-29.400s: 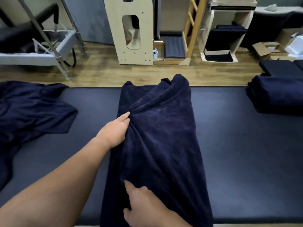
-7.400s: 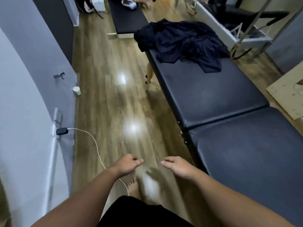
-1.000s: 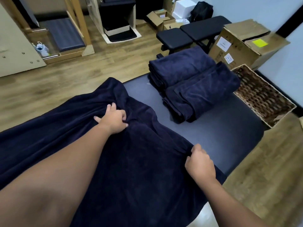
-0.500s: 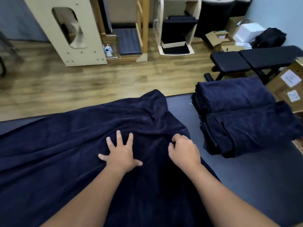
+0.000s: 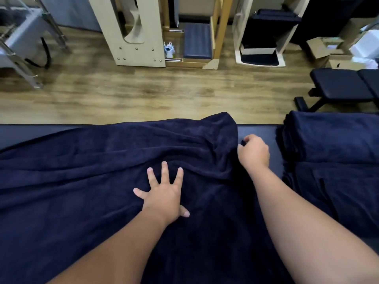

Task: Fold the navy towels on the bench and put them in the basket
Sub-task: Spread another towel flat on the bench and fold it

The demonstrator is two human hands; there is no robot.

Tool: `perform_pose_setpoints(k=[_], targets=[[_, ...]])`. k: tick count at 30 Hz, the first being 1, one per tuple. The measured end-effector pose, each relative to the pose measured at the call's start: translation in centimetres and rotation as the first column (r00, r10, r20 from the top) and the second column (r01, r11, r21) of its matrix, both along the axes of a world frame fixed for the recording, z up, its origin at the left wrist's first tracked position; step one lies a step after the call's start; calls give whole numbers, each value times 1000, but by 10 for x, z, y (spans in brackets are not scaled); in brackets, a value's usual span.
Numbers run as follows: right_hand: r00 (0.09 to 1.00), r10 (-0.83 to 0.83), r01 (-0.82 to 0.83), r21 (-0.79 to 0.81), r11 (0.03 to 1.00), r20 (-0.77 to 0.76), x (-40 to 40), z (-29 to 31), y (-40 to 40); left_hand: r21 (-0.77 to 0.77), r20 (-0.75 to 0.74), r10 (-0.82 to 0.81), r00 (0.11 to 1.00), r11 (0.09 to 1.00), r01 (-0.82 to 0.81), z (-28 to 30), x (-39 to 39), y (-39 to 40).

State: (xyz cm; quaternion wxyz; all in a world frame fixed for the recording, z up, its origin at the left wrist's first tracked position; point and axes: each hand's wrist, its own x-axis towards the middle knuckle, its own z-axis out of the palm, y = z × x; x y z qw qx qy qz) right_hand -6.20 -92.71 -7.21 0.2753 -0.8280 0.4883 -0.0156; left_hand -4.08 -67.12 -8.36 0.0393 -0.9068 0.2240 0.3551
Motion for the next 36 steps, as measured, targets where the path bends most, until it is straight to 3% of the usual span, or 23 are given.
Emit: perform_pose_setpoints(k=[4,10,13,16,18,20,23,28,33,36], targets=[[994,112,-112,26,993,8,13,-3,9,8,-8,-2,1000,1000,2,0,0,0],[972,212,-211,29,977,-97,25,4,17,11,3,-7,1000,1000,7,-1,-2,1],[1000,16,-14,-110,994,22,24,21,-7,7,8,-11,1000,1000,10,-3,-2,2],[975,-135,177,-258,950,175,18,29,-41,3,13,-4,1000,1000,4,-3,-2,1],[997,-25,46,-334,941,68,16,21,-49,4,10,0,1000,1000,0,-2,-2,0],[979,171,-201,-359,911,-114,12,10,-40,11,12,-1,1000,1000,1,-2,-2,0],[890,394,-442,-228,867,-228,4,-7,-12,23,22,-8,1000,1000,7,-3,-2,-1],[940,219,-252,-96,963,-262,0,-20,0,26,32,-11,999,1000,10,-2,-2,-1],[896,336,-390,-154,908,-290,-10,-25,15,9,38,-7,999,1000,7,-3,-3,-1],[898,336,-387,-150,910,-285,-25,-27,21,-4,44,-1,999,1000,2,-3,-1,-2]])
